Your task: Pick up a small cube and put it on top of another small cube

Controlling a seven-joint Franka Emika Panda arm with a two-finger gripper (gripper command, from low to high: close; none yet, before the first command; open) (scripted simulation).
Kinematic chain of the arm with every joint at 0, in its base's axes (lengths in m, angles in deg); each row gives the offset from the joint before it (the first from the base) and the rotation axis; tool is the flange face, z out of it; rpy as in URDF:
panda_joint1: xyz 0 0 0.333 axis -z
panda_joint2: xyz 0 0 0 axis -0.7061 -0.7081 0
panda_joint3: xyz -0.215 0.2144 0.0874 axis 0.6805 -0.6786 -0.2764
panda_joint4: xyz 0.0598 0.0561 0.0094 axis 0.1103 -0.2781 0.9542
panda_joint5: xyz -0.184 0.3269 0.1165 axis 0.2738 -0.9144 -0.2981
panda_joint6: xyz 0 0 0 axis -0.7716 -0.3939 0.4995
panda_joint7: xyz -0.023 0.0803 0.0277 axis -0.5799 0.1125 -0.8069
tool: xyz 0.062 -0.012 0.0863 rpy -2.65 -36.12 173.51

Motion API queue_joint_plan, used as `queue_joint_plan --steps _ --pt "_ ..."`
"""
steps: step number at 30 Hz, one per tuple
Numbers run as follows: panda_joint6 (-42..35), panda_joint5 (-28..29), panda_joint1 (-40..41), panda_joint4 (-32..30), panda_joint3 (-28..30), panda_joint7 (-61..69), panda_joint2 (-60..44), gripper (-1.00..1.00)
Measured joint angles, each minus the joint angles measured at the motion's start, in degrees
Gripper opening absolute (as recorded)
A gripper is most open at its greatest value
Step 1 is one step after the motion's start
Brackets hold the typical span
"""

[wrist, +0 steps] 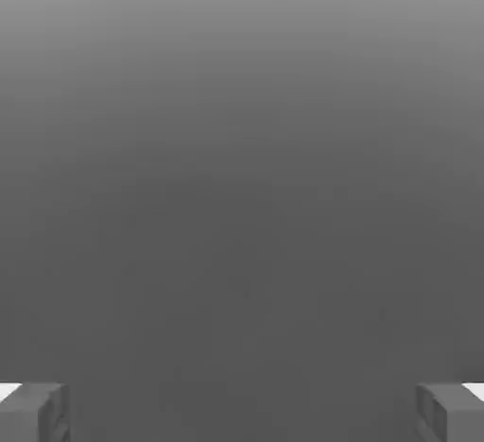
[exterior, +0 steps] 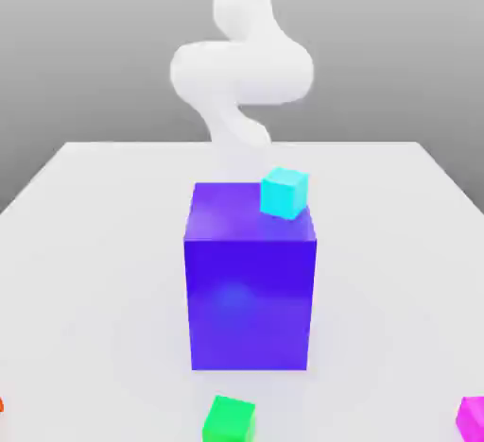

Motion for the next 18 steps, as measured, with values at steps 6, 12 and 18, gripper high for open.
queue_joint_plan --steps 6,12,18 --pt "2.57 -4.03 -8.21 1.66 2.81 13.59 -12.87 0.0" --pt "4.98 -7.95 -14.32 3.31 3.55 26.83 -25.44 0.0" --pt "7.63 -10.09 -18.66 4.88 1.71 38.79 -37.8 0.0"
